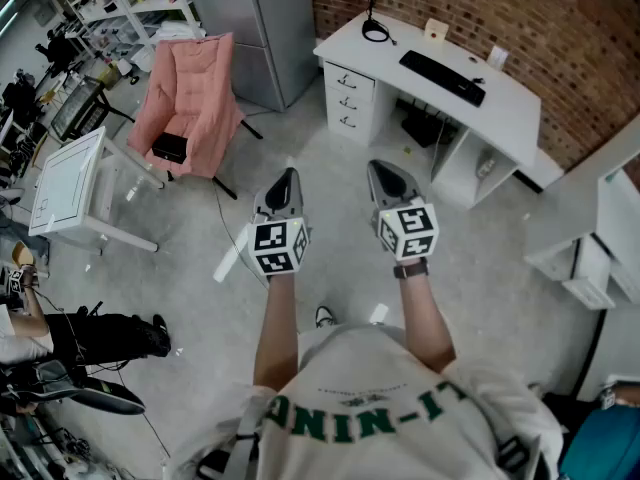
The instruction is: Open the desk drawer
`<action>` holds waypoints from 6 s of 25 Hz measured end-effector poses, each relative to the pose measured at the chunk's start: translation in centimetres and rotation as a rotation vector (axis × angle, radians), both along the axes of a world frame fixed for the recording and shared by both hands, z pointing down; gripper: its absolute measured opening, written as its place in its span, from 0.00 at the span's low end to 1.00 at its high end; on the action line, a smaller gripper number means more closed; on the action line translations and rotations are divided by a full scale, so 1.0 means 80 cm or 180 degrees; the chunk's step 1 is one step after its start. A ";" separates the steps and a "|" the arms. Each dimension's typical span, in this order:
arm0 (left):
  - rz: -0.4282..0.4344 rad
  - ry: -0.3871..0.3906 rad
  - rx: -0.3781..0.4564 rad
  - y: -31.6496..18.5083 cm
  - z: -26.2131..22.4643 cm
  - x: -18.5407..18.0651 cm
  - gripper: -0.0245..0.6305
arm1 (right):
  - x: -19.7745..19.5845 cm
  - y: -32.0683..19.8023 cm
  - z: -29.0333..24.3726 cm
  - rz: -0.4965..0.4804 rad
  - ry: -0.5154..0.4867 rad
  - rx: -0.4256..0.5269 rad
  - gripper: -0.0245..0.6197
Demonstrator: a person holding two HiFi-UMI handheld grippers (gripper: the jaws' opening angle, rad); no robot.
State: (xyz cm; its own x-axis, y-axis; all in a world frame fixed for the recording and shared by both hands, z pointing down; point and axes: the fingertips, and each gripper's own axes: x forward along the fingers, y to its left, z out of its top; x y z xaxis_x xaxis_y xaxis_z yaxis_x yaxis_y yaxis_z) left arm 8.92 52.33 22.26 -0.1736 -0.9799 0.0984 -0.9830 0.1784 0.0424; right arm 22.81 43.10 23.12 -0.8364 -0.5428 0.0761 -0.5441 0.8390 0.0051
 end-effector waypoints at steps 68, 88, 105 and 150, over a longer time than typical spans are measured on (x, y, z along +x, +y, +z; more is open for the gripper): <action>0.1543 0.0303 -0.0990 -0.835 0.202 -0.278 0.03 | -0.321 -0.736 0.218 0.1259 -0.0153 -0.1586 0.05; 0.1772 0.1434 -0.1794 -0.921 0.484 -0.295 0.03 | -0.349 -0.804 0.404 0.1603 0.0015 -0.2017 0.04; 0.1296 0.2702 -0.1789 -0.992 0.674 -0.267 0.15 | -0.343 -0.835 0.555 0.1592 -0.0006 -0.2324 0.05; 0.0640 0.4959 -0.0819 -1.068 0.738 -0.269 0.07 | -0.336 -0.824 0.574 0.1270 -0.0201 -0.2273 0.04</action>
